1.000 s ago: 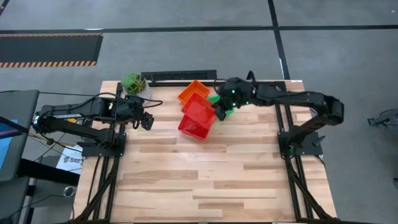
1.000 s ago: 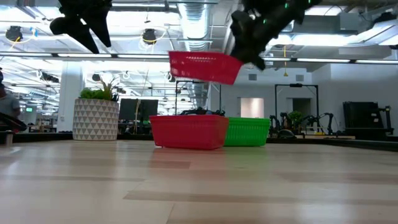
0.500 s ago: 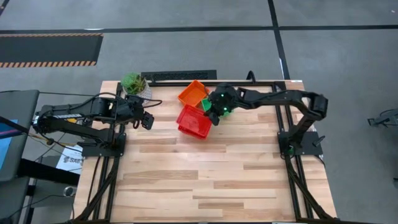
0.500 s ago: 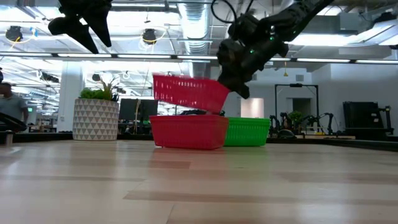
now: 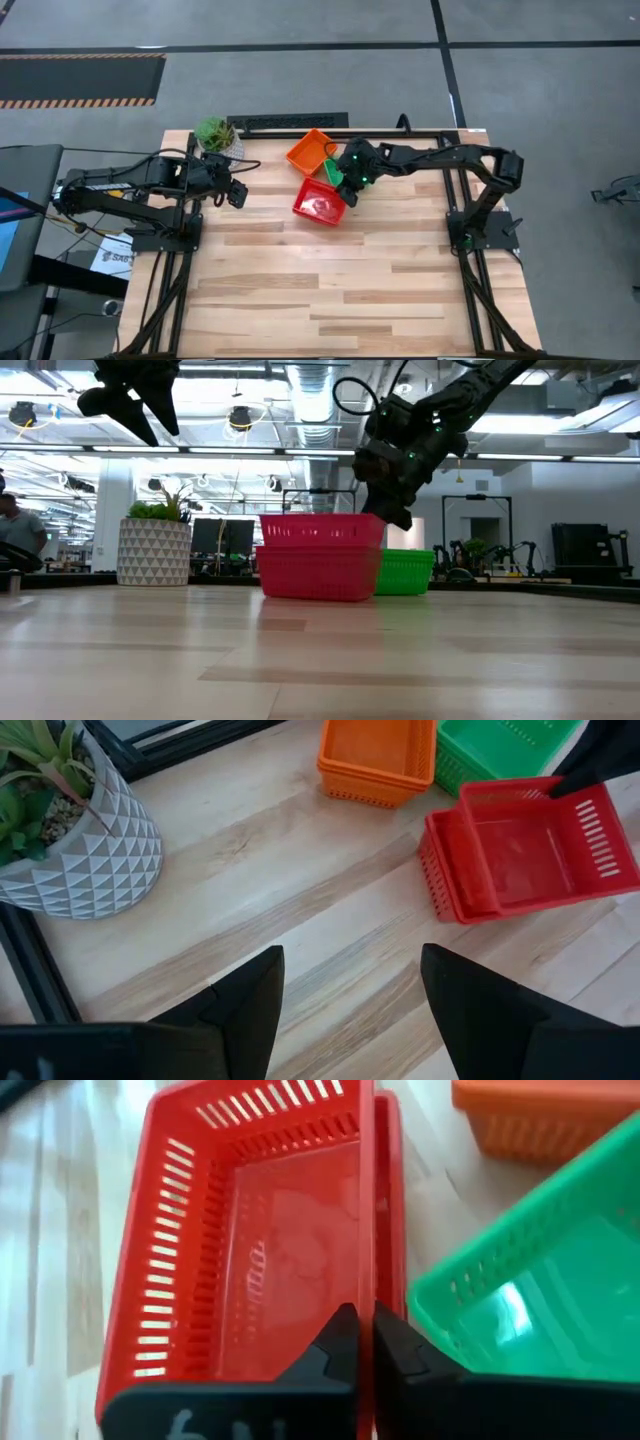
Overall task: Stack baskets by color
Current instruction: Stack the bottom red bin on the top red bin
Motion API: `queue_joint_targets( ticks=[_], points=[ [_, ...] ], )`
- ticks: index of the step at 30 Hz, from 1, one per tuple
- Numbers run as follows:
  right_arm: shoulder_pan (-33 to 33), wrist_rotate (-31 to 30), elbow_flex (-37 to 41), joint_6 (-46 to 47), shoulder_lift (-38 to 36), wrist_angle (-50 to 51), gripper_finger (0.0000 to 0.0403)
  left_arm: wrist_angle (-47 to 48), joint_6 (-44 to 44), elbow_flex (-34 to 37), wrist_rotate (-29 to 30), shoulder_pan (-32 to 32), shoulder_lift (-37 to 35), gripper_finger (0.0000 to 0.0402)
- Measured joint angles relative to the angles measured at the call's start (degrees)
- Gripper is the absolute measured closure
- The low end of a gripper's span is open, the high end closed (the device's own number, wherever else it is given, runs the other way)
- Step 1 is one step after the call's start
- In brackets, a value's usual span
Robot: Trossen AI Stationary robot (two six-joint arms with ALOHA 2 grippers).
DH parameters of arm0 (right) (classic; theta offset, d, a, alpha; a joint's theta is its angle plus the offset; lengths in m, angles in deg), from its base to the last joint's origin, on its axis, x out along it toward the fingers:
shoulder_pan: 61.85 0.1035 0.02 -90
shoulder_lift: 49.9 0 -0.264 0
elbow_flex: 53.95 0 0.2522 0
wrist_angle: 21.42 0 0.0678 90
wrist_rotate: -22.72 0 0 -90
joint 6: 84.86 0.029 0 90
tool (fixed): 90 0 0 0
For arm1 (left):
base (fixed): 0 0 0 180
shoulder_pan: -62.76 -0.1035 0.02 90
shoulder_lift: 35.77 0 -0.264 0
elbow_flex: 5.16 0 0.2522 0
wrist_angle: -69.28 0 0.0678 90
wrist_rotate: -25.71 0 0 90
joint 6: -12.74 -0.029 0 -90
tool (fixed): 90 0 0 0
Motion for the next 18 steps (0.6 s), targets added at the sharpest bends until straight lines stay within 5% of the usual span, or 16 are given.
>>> queue_joint_targets(
  ticks=[18],
  points=[
    [-0.4,-1.7,-0.1,-3.4,-0.1,3.5,0.0358,0.0,1.1,0.0,0.0,0.0,0.0,0.0178]
  ],
)
